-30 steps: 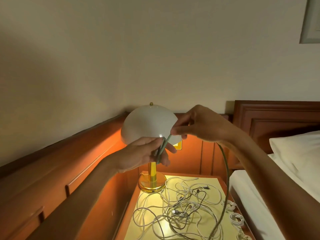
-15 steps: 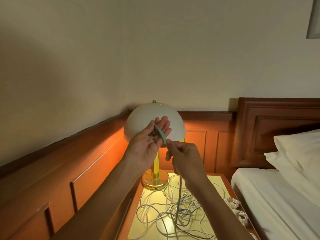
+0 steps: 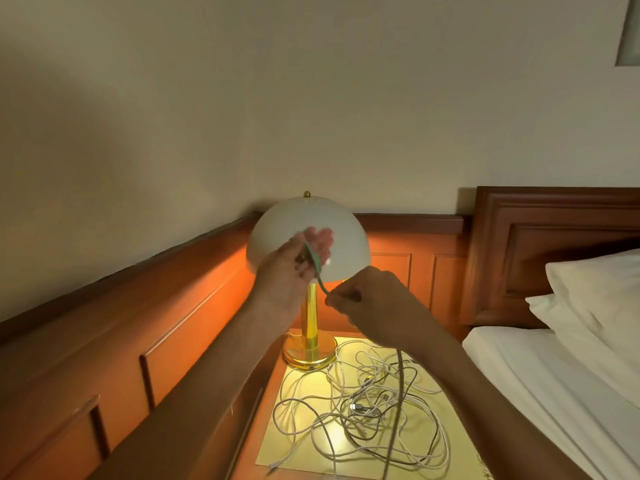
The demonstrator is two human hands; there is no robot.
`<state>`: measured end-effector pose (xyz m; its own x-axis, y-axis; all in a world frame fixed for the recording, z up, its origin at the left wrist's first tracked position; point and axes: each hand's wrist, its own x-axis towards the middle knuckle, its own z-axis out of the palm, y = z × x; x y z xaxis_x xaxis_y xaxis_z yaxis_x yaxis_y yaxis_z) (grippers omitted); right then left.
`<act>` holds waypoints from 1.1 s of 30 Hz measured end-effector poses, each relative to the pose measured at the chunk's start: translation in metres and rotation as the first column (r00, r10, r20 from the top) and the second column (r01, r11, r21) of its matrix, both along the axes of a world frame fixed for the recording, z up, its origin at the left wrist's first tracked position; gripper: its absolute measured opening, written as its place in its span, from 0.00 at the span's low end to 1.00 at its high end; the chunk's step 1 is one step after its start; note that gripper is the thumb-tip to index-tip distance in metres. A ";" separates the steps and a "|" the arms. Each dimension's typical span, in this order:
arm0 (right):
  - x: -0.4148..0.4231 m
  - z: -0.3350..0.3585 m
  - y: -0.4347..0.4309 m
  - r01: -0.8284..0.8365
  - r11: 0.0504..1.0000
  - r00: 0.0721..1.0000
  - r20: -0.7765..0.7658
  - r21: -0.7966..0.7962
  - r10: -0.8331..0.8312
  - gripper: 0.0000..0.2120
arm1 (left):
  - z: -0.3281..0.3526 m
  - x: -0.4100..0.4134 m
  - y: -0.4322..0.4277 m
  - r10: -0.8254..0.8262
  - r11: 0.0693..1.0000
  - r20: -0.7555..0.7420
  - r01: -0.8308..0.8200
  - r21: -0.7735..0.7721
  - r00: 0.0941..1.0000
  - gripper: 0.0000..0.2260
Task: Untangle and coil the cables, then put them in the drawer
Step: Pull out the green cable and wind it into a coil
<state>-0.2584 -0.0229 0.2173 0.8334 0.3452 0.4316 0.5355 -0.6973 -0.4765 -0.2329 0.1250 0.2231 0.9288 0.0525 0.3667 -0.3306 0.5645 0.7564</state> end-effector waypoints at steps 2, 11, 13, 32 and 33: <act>0.002 -0.007 0.000 0.045 0.998 0.999 -0.014 0.035 -0.044 0.10 | 0.016 0.001 0.012 -0.209 0.908 -0.087 0.160 -0.388 0.974 0.10; -0.006 -0.003 0.004 -0.007 1.000 0.992 0.126 0.024 0.003 0.10 | -0.006 0.015 -0.007 0.220 0.913 0.189 -0.270 0.305 0.957 0.11; -0.004 0.006 -0.003 0.039 0.998 0.987 0.160 -0.049 -0.031 0.09 | -0.014 0.016 -0.002 0.233 0.722 0.393 -0.429 0.543 0.890 0.12; 0.014 0.048 -0.029 -0.252 0.838 0.950 -0.042 0.484 0.310 0.12 | 0.016 -0.022 0.037 -0.641 0.689 -0.048 0.602 0.404 0.766 0.07; 0.011 0.039 -0.023 -0.221 0.802 0.950 -0.064 0.555 0.306 0.11 | 0.017 -0.026 0.033 -0.648 0.731 -0.009 0.625 0.275 0.762 0.04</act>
<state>-0.2474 -0.0463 0.2564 0.8109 0.3107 0.4958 0.5571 -0.1509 -0.8166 -0.2590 0.1583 0.2399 0.6777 -0.6421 0.3583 -0.0285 0.4639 0.8854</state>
